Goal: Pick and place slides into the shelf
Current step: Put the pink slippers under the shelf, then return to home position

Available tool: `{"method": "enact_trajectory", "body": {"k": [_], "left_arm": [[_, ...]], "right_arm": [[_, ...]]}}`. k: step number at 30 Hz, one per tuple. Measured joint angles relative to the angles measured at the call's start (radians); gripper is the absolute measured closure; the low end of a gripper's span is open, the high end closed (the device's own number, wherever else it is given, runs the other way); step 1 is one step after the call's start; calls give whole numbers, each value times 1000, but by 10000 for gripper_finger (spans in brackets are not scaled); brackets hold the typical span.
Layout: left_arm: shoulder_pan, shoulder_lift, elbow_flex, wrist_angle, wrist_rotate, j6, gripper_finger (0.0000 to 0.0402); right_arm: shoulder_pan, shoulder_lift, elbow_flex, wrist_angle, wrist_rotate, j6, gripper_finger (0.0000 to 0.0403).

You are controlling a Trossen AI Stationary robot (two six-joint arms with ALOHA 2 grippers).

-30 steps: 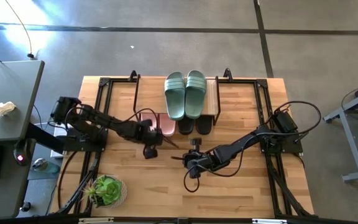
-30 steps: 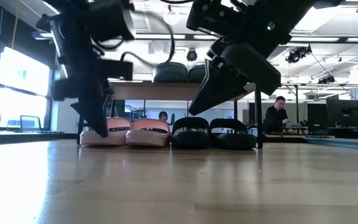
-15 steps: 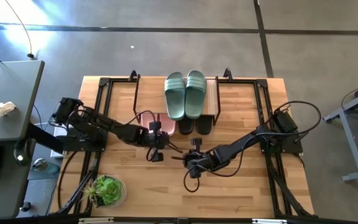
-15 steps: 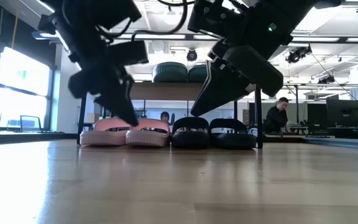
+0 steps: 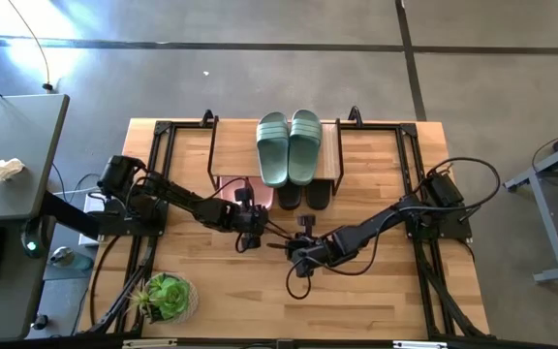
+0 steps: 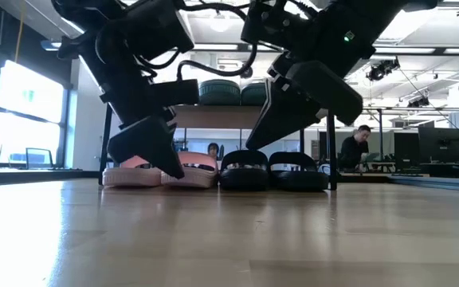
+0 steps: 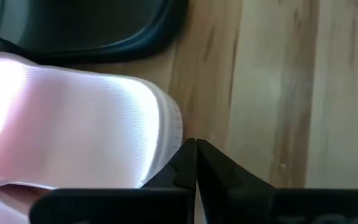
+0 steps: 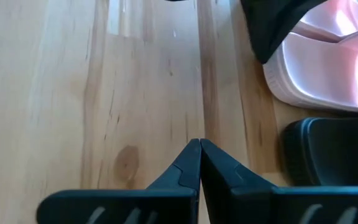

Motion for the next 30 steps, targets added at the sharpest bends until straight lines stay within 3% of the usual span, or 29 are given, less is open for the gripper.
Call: {"method": "enact_trajectory", "body": {"k": [14, 21, 25, 30], "left_arm": [[45, 0, 0, -9, -20, -5, 401], [37, 0, 3, -15, 40, -14, 401], [13, -5, 41, -117, 80, -35, 401], [-23, -6, 98, -368, 160, -66, 401]], "right_arm": [[0, 0, 0, -3, -1, 7, 403], [0, 0, 0, -3, -1, 5, 403], [0, 0, 0, -4, -1, 6, 403], [1, 0, -1, -8, -2, 4, 403]]}}
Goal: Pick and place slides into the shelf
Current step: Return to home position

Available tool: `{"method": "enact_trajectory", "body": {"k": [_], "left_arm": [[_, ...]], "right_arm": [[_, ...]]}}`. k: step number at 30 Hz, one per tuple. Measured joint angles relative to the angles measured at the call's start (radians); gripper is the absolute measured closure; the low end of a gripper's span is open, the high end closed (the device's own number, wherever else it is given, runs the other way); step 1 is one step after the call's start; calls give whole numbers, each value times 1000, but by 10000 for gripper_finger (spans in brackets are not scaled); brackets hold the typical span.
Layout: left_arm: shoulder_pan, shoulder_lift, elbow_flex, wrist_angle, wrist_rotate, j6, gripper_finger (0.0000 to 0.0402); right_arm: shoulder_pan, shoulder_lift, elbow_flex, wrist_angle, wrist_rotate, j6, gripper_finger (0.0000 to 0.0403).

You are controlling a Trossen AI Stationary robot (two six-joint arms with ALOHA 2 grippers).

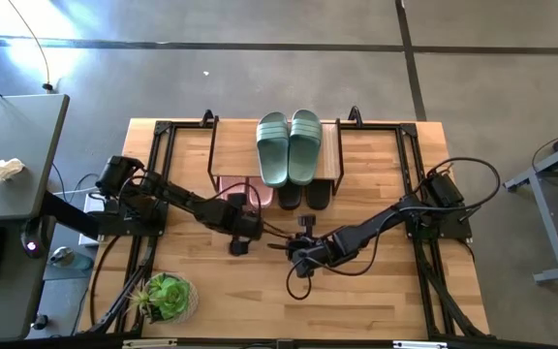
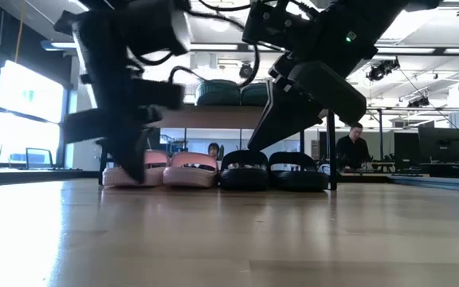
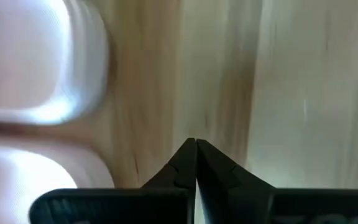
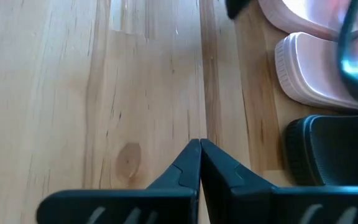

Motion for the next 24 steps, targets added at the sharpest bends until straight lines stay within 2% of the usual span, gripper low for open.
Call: {"method": "enact_trajectory", "body": {"k": [6, 11, 24], "left_arm": [[-4, 0, -30, -98, -13, -66, 401], [-4, 0, -55, -100, -102, -103, 401], [-4, 0, -55, -96, -176, -98, 401]], "right_arm": [[0, -1, 0, 1, 0, 0, 403], [0, -1, 0, 1, 0, 0, 403], [0, -1, 0, 0, 0, 0, 403]]}}
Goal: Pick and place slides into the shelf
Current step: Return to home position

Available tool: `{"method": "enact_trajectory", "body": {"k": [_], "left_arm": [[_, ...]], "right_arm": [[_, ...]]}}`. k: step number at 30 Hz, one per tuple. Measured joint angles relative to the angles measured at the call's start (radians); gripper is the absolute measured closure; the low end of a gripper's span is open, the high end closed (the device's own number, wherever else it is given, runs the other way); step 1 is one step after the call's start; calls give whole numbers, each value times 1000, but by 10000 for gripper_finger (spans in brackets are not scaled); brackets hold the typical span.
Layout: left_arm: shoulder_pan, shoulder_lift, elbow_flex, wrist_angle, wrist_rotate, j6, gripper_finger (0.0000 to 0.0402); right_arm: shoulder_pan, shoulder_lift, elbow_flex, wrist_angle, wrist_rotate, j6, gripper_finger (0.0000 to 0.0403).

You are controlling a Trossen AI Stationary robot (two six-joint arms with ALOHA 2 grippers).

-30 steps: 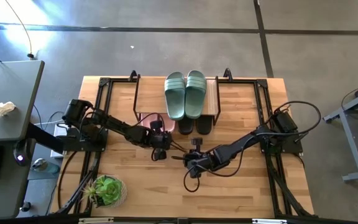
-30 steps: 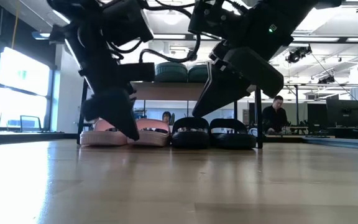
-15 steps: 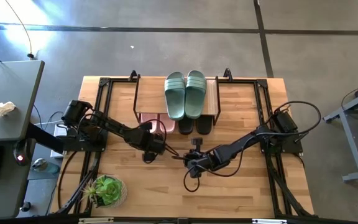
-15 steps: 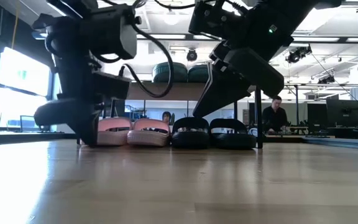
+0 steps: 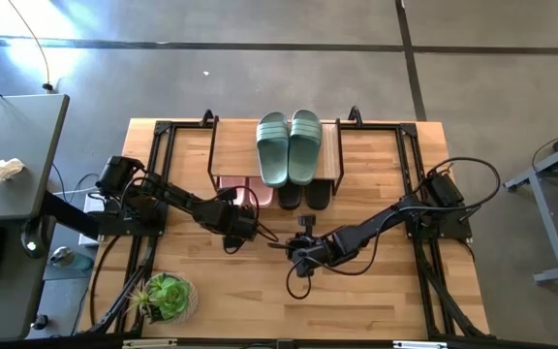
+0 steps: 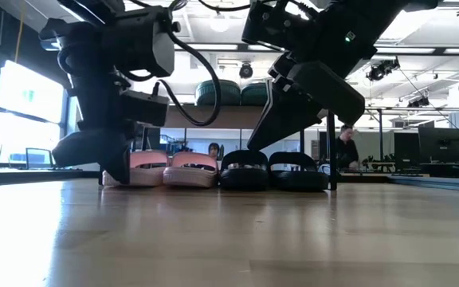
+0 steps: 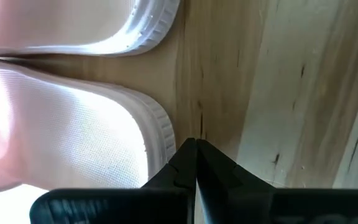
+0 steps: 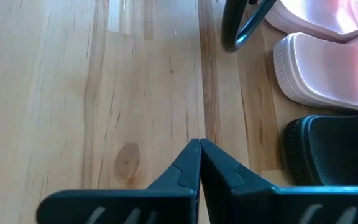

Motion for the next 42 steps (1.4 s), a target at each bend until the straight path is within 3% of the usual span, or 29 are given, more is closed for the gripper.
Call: {"method": "enact_trajectory", "body": {"k": [9, 14, 20, 25, 29, 33, 36, 39, 42], "left_arm": [[-41, -13, 34, 2, 16, -41, 401], [-99, -82, 67, 1, 28, -41, 401], [-147, -244, 70, -7, 38, -41, 401], [-153, -415, 69, 3, 84, -14, 401], [-151, -530, 69, 22, 119, 20, 401], [-151, -625, 55, 49, 177, 38, 401], [-151, -698, -7, 131, 230, 51, 401], [-151, -786, -104, 246, 284, 66, 401], [-151, -885, -180, 303, 292, 65, 401]], "right_arm": [[9, -8, 0, -25, -8, 0, 403], [9, -73, 0, -110, -42, 27, 403], [16, -218, 0, -265, -42, 57, 403], [29, -338, -11, -457, -46, 199, 403], [53, -446, -116, -468, -136, 319, 403], [88, -574, -303, -333, -275, 480, 403], [105, -657, -447, -44, -335, 519, 403], [102, -703, -561, 277, -382, 422, 403], [64, -749, -619, 464, -425, 259, 403]]}}
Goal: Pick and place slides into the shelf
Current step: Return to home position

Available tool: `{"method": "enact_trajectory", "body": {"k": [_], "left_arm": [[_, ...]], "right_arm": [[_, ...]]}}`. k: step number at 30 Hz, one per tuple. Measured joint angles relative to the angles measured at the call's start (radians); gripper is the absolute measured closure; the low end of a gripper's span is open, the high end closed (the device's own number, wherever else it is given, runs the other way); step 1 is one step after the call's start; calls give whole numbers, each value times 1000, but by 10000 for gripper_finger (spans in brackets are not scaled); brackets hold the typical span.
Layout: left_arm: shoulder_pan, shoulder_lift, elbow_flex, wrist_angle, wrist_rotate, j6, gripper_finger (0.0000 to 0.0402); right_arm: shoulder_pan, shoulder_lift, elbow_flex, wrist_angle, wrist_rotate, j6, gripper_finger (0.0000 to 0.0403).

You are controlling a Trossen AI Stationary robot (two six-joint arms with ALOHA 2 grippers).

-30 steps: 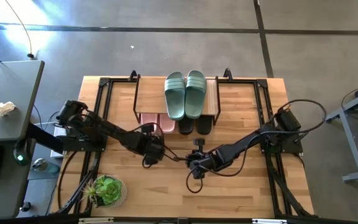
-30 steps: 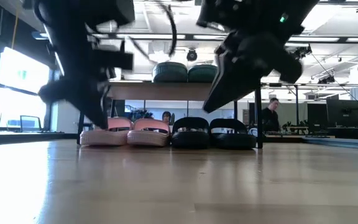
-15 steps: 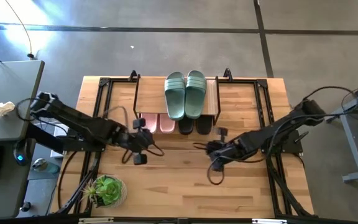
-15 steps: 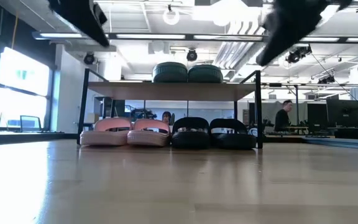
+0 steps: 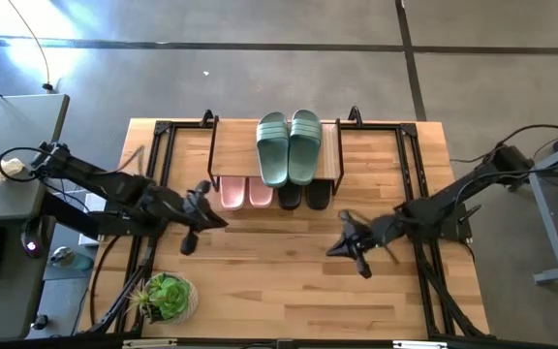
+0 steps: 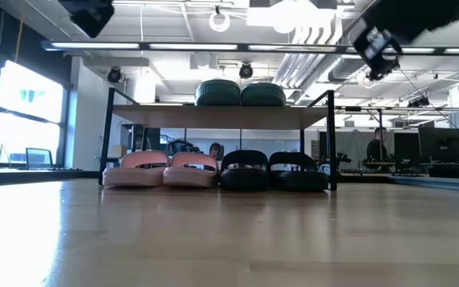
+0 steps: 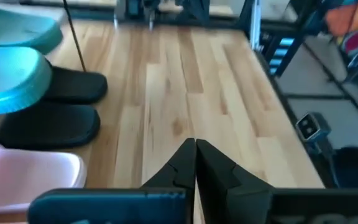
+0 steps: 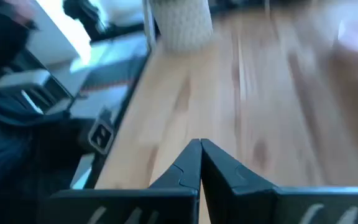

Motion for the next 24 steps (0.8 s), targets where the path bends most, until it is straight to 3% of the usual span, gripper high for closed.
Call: {"method": "enact_trajectory", "body": {"k": [5, 10, 17, 24], "left_arm": [[0, -208, -23, -1, -22, 11, 401], [0, -425, -23, -28, -59, 66, 401], [0, -670, -24, -117, -85, 72, 401], [0, -832, -24, -165, -97, 81, 401]], "right_arm": [[-103, -178, 13, 9, -72, -203, 403], [-173, -455, 27, -71, -70, -341, 403], [-188, -778, 27, -235, 68, -369, 403], [-188, -960, 27, -329, 118, -373, 403]]}}
